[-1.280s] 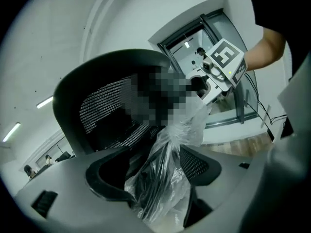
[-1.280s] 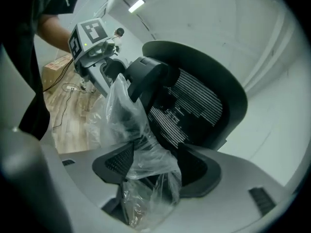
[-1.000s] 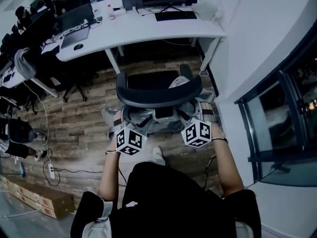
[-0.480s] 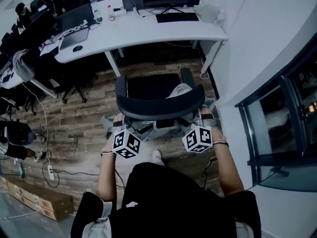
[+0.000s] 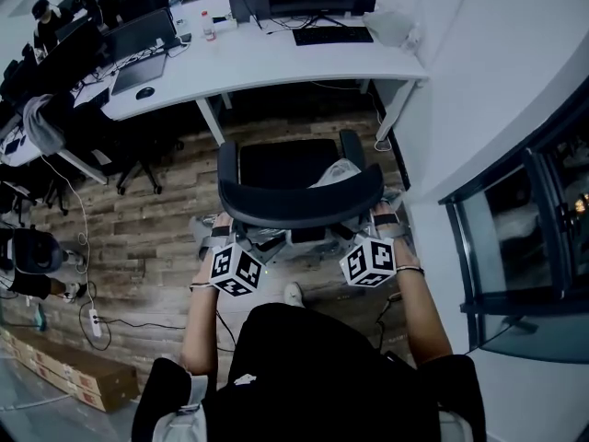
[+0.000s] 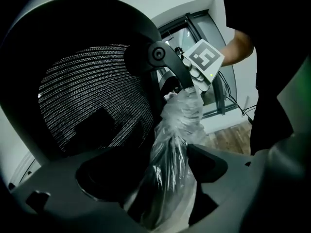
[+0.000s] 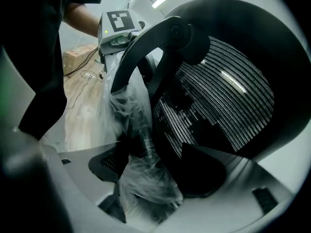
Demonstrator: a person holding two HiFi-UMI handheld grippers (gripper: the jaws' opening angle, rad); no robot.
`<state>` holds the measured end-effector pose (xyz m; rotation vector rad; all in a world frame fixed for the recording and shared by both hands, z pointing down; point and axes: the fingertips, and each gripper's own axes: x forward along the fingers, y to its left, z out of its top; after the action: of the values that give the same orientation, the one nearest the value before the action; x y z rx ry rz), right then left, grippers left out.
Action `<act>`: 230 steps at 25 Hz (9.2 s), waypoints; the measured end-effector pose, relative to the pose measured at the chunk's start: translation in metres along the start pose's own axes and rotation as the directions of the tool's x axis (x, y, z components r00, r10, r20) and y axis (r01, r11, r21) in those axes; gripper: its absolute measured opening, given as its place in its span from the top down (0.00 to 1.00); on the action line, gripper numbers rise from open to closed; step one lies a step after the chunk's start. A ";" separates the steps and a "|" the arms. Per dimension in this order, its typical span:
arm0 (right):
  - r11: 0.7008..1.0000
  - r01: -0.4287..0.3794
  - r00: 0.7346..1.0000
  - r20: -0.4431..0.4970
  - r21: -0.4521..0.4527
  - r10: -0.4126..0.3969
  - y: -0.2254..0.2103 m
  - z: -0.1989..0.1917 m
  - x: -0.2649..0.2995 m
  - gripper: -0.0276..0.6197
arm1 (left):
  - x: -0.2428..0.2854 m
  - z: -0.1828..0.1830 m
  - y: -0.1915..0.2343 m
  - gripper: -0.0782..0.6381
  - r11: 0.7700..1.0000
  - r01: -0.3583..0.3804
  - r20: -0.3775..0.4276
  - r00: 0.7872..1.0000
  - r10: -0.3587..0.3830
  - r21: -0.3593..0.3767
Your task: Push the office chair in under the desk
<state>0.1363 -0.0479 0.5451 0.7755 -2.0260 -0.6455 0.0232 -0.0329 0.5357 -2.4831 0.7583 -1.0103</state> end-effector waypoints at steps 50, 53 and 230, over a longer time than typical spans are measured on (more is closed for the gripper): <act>1.000 -0.008 1.000 0.004 0.022 0.008 -0.167 -0.043 0.178 0.45 | 0.161 -0.027 0.185 0.31 0.991 -0.036 -0.023 0.999 0.039 0.130; 1.000 -0.011 1.000 0.005 0.016 0.011 -0.180 -0.046 0.191 0.45 | 0.172 -0.028 0.199 0.32 0.991 -0.040 -0.036 0.998 0.045 0.124; 0.801 0.196 0.924 0.168 0.565 -0.344 -0.399 -0.026 0.299 0.92 | 0.208 -0.019 0.440 0.86 0.736 -0.416 0.075 0.844 0.531 -0.535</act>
<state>0.1383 -0.5367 0.4443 1.4019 -2.4043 -0.3330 -0.0164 -0.5077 0.4382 -2.5096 1.6500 -0.3568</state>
